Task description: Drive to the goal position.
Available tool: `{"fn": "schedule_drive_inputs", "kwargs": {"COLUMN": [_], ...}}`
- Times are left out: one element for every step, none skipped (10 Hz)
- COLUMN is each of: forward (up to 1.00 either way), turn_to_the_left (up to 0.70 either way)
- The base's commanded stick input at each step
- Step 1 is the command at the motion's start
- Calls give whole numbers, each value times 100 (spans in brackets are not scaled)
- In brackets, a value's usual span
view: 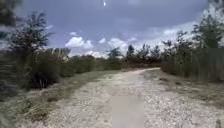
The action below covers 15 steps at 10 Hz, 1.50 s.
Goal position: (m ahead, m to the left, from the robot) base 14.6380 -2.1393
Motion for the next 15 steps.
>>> {"fn": "schedule_drive_inputs", "kwargs": {"forward": [50, 50, 50, 50, 50, 50, 50, 50, 50, 50, 50, 50, 50, 50, 50], "turn_to_the_left": [1, 1, 1, 1, 1, 1, 1, 1, 1, 1, 1, 1, 1, 1, 1]}}
